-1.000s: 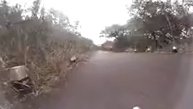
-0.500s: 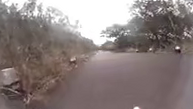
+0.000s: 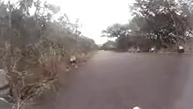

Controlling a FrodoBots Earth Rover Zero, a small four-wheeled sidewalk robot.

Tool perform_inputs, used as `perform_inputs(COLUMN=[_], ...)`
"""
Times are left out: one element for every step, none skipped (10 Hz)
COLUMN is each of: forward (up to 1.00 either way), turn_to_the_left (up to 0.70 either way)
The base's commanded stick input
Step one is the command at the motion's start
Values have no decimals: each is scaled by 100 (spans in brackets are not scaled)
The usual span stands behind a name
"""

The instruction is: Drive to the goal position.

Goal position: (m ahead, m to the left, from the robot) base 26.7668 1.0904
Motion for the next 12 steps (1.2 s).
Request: perform_inputs(forward=[50,50,50,50,50,50,50,50,50,50,50,50], turn_to_the_left=[0,0,0,0,-19,-43,-48,-50,-50,-50,-37,-17])
